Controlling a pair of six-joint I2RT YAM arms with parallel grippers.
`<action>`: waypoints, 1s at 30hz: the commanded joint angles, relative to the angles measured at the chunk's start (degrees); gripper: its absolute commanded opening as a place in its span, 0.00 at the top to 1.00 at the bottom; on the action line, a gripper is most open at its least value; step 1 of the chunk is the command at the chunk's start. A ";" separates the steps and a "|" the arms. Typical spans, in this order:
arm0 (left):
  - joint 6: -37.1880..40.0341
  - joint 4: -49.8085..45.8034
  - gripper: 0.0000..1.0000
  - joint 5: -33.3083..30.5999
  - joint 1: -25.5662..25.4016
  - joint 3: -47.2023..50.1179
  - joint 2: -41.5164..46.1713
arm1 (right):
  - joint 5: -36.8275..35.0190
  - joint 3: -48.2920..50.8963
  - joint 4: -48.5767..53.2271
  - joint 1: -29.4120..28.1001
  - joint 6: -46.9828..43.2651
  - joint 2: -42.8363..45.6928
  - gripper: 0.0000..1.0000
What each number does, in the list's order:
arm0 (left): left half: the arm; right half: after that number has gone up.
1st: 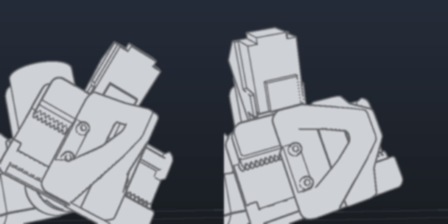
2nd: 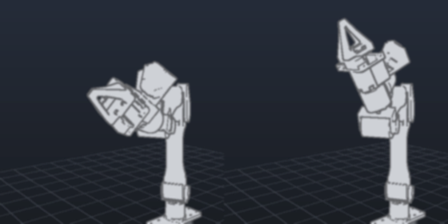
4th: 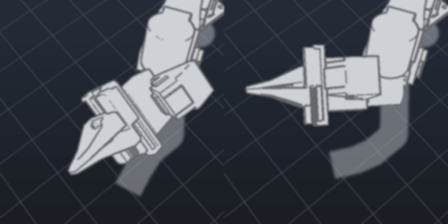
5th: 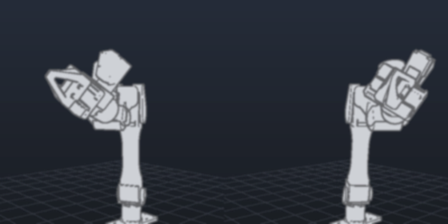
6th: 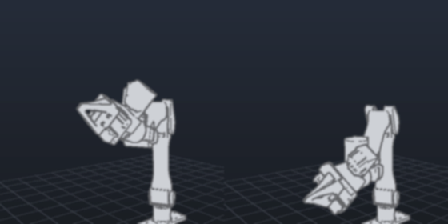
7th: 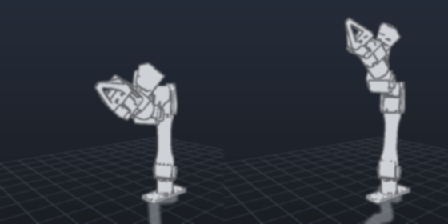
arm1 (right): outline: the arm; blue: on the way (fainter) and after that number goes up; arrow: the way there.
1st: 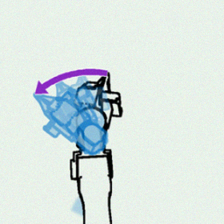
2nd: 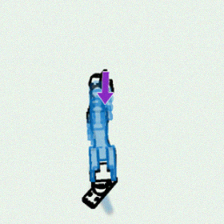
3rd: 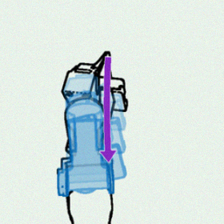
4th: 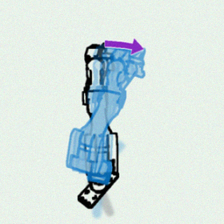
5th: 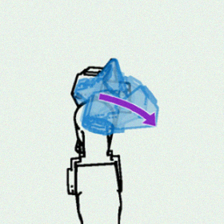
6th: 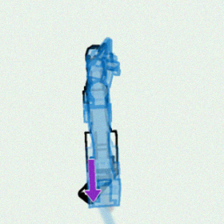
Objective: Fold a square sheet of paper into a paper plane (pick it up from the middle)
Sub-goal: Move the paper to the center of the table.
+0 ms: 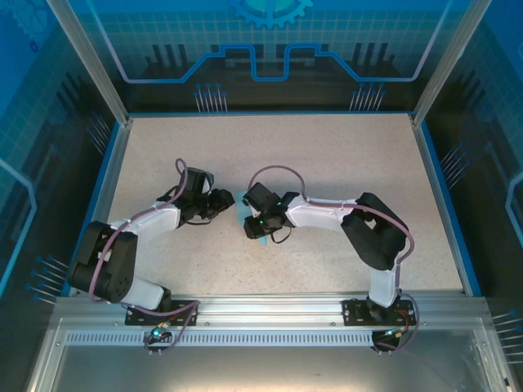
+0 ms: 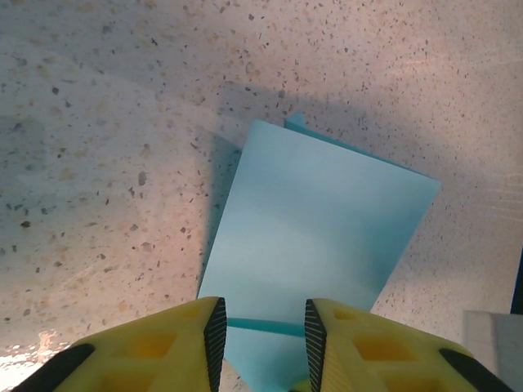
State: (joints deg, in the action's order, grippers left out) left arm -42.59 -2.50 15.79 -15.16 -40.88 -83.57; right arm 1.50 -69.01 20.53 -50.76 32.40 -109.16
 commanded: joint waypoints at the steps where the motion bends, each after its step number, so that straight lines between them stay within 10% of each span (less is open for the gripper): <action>1: -0.39 -1.57 0.67 -0.51 0.35 1.00 1.73 | 0.57 -2.33 4.04 -0.68 -3.11 -1.55 0.77; 16: 1.35 5.48 0.69 10.34 -0.99 2.57 0.49 | 12.82 4.02 9.43 2.28 -22.62 3.42 0.78; 30: 0.06 5.69 0.79 8.66 -3.60 -2.41 -10.07 | 13.71 9.62 2.81 5.57 -17.95 9.24 0.77</action>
State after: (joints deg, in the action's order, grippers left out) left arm -42.11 3.31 24.45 -18.17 -41.19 -92.27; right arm 14.63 -60.69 25.04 -46.28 12.38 -102.65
